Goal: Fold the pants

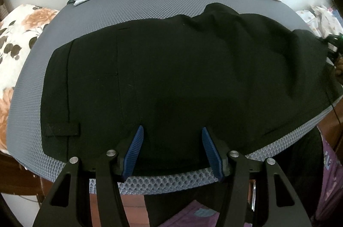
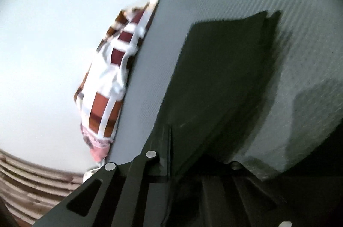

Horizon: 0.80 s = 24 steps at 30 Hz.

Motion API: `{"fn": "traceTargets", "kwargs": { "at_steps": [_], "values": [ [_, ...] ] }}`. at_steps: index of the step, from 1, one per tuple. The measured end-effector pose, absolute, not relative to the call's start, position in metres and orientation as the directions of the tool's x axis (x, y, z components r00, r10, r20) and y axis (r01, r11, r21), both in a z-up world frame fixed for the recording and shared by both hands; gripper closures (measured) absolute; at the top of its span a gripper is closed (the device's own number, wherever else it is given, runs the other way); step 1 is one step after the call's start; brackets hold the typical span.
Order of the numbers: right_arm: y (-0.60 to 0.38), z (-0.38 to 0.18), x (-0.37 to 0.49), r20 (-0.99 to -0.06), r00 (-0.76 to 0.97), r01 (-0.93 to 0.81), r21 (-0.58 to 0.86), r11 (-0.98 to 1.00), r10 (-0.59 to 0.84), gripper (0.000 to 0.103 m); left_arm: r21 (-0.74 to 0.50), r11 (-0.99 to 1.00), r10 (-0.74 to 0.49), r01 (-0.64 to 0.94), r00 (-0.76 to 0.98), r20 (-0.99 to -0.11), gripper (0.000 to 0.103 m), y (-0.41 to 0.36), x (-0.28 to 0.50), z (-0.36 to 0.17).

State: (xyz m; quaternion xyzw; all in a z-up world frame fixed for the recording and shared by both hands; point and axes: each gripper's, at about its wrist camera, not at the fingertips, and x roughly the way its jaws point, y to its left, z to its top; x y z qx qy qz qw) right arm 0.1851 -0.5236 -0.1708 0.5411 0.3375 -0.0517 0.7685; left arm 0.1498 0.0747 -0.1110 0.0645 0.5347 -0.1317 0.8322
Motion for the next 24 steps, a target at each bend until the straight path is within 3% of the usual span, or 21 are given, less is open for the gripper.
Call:
{"fn": "traceTargets", "kwargs": {
  "at_steps": [7,14,18,21,23,24],
  "values": [
    [-0.525,-0.140,0.108,-0.534,0.808,0.416,0.815,0.403,0.248,0.099,-0.039,0.957,-0.150,0.288,0.375,-0.915,0.045,0.073,0.153,-0.110],
    [-0.524,-0.179,0.028,-0.585,0.771,0.503,0.801,0.323,0.252,0.099,-0.039,0.950,-0.156,0.311,0.361,-0.920,0.043,0.073,0.156,-0.111],
    [-0.528,-0.195,0.017,-0.537,0.796,0.476,0.840,0.259,0.278,0.100,-0.036,0.952,-0.150,0.303,0.361,-0.921,0.038,0.074,0.157,-0.112],
    [-0.534,-0.193,0.012,-0.488,0.825,0.446,0.872,0.203,0.286,0.093,-0.041,0.954,-0.151,0.296,0.359,-0.921,0.036,0.076,0.158,-0.113],
    [-0.540,-0.194,0.002,-0.437,0.855,0.418,0.899,0.129,0.279,0.081,-0.038,0.955,-0.147,0.294,0.360,-0.921,0.036,0.075,0.158,-0.113],
    [-0.543,-0.193,-0.006,-0.401,0.876,0.390,0.916,0.095,0.269,0.068,-0.038,0.956,-0.147,0.292,0.361,-0.921,0.036,0.075,0.158,-0.113]
  ]
}}
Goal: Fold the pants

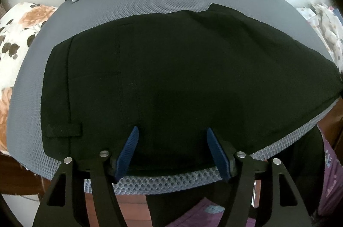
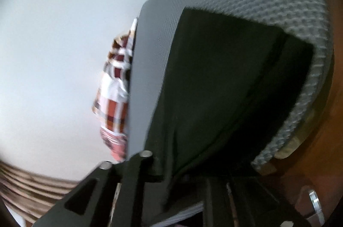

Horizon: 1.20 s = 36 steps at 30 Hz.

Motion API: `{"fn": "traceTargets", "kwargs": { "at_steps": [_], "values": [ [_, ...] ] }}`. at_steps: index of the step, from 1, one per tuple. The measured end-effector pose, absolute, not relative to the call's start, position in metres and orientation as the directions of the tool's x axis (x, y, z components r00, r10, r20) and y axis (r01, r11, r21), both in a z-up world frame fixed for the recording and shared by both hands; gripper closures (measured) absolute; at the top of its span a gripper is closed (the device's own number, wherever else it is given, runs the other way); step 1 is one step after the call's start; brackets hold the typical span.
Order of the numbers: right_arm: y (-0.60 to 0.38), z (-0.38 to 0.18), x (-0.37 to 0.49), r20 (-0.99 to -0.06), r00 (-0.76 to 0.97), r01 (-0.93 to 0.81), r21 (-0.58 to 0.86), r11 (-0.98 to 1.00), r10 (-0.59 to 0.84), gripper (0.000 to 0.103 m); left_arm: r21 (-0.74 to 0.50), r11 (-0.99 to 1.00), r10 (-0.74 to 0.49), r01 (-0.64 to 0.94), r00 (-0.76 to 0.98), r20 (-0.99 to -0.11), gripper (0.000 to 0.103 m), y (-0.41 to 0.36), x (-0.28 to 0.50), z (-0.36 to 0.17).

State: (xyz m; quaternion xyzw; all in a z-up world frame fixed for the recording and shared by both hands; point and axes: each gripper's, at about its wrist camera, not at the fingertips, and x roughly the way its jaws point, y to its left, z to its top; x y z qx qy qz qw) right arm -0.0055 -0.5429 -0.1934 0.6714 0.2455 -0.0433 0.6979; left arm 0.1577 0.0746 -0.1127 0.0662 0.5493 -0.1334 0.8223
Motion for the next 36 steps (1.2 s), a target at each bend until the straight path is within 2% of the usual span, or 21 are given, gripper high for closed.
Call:
{"fn": "traceTargets", "kwargs": {
  "at_steps": [1,3,5,6,9,13,18,21,23,25,26,30,32,34,36],
  "values": [
    [-0.543,-0.191,-0.009,-0.390,0.883,0.380,0.921,0.089,0.261,0.063,-0.038,0.956,-0.146,0.291,0.361,-0.921,0.035,0.075,0.157,-0.113],
    [-0.544,-0.183,-0.017,-0.404,0.882,0.380,0.914,0.141,0.242,0.063,-0.038,0.957,-0.146,0.289,0.360,-0.921,0.035,0.074,0.157,-0.113],
    [-0.545,-0.181,-0.023,-0.440,0.869,0.409,0.896,0.174,0.224,0.076,-0.036,0.956,-0.144,0.291,0.360,-0.922,0.034,0.074,0.158,-0.113],
    [-0.545,-0.180,-0.023,-0.470,0.856,0.435,0.880,0.192,0.216,0.096,-0.035,0.956,-0.143,0.291,0.359,-0.922,0.034,0.073,0.158,-0.113],
    [-0.544,-0.182,-0.026,-0.542,0.820,0.500,0.835,0.231,0.183,0.098,-0.031,0.956,-0.139,0.293,0.358,-0.923,0.031,0.073,0.159,-0.114],
    [-0.543,-0.180,-0.032,-0.548,0.818,0.509,0.831,0.226,0.173,0.099,-0.058,0.967,-0.145,0.249,0.346,-0.927,0.015,0.082,0.164,-0.119],
    [-0.548,-0.182,-0.037,-0.573,0.798,0.529,0.815,0.235,0.189,0.100,-0.040,0.965,-0.136,0.261,0.362,-0.922,0.014,0.081,0.163,-0.120],
    [-0.551,-0.190,-0.040,-0.549,0.810,0.519,0.835,0.182,0.207,0.103,-0.040,0.965,-0.138,0.260,0.371,-0.918,0.014,0.082,0.161,-0.121],
    [-0.551,-0.189,-0.042,-0.547,0.813,0.518,0.836,0.182,0.201,0.101,-0.039,0.965,-0.139,0.260,0.379,-0.915,0.014,0.082,0.160,-0.121],
    [-0.552,-0.184,-0.045,-0.544,0.820,0.515,0.837,0.185,0.181,0.092,-0.035,0.964,-0.140,0.262,0.395,-0.908,0.014,0.081,0.157,-0.121],
    [-0.553,-0.180,-0.047,-0.550,0.819,0.520,0.832,0.192,0.163,0.091,-0.034,0.965,-0.139,0.260,0.398,-0.907,0.014,0.081,0.157,-0.120],
    [-0.560,-0.160,-0.054,-0.619,0.781,0.584,0.769,0.259,0.075,0.087,-0.026,0.965,-0.142,0.262,0.432,-0.890,0.014,0.081,0.152,-0.107],
    [-0.564,-0.150,-0.057,-0.659,0.751,0.624,0.722,0.298,0.023,0.078,-0.038,0.968,-0.153,0.247,0.470,-0.869,0.014,0.086,0.151,-0.093],
    [-0.567,-0.143,-0.061,-0.682,0.731,0.652,0.687,0.320,-0.025,0.064,-0.063,0.975,-0.168,0.213,0.519,-0.838,0.014,0.099,0.151,-0.077],
    [-0.571,-0.138,-0.068,-0.699,0.711,0.684,0.664,0.304,-0.074,0.062,-0.096,0.982,-0.171,0.161,0.561,-0.810,0.014,0.115,0.153,-0.064]
  ]
}}
